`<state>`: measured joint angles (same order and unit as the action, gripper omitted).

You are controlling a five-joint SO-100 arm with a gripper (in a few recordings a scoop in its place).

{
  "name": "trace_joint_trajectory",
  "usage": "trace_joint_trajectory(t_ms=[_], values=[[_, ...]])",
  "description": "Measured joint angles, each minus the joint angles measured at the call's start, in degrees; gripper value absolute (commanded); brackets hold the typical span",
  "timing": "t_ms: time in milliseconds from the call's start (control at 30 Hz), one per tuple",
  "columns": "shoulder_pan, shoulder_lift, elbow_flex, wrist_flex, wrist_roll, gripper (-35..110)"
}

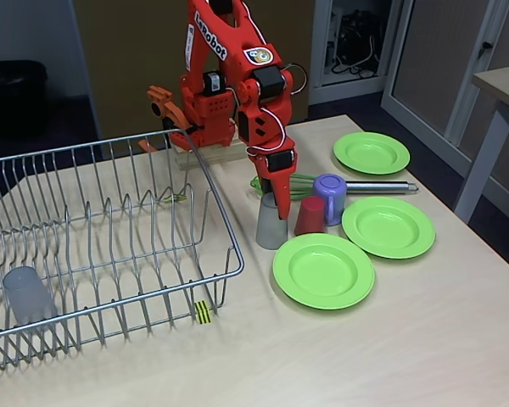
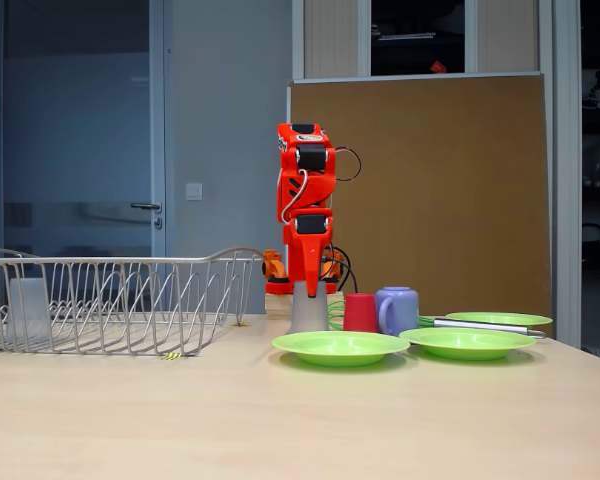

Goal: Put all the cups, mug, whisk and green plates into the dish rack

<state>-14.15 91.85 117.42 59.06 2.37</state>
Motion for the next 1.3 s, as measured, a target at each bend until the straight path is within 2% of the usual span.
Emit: trace_joint_trajectory(t_ms=[267,433,567,767,1033,1300], values=[[0.00,-1.93,-3.52,1.76,-2.29,2],[0.35,2.20,-7.12,12.04,-5.80,0],[2.46,6.68,-13.27,18.90,-11.51,0],[7.29,7.56,-30.67,27.51,-26.46,0],[20.83,-0.88,-59.59,31.03,-46.76,0],[38.94,-27.07,-75.94,29.36,-50.63,0]])
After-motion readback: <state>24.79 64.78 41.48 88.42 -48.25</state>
